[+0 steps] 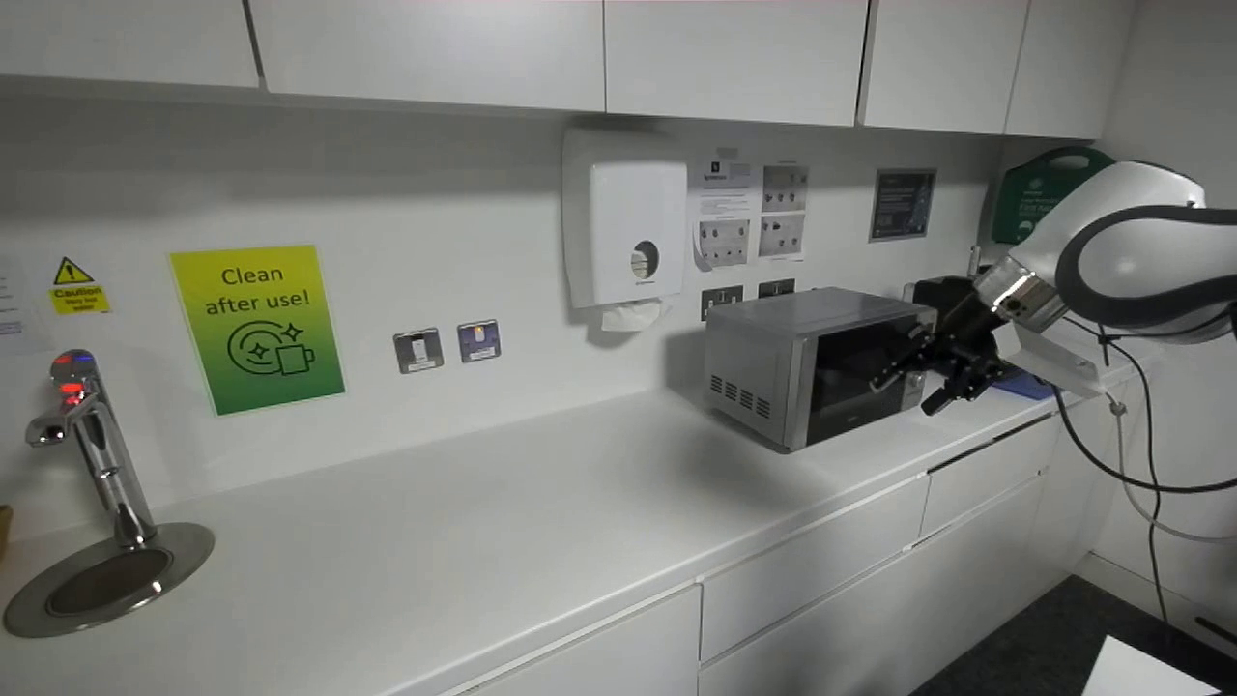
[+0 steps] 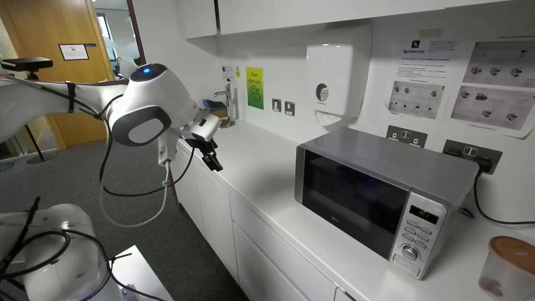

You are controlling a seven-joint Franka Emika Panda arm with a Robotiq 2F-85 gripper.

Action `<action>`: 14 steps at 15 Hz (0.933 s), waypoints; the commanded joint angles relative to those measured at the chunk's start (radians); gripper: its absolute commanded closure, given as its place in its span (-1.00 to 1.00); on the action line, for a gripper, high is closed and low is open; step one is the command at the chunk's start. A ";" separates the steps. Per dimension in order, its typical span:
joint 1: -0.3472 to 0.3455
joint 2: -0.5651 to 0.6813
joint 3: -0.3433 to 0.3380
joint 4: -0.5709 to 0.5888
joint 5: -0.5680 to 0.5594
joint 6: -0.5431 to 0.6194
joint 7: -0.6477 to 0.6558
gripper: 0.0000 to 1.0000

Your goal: Press a button on the microwave

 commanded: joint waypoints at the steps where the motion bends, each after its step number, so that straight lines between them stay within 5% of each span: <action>1: -0.058 0.032 -0.002 0.012 0.043 0.137 0.063 -1.00; 14: -0.049 0.023 -0.024 0.009 0.025 0.095 0.025 -1.00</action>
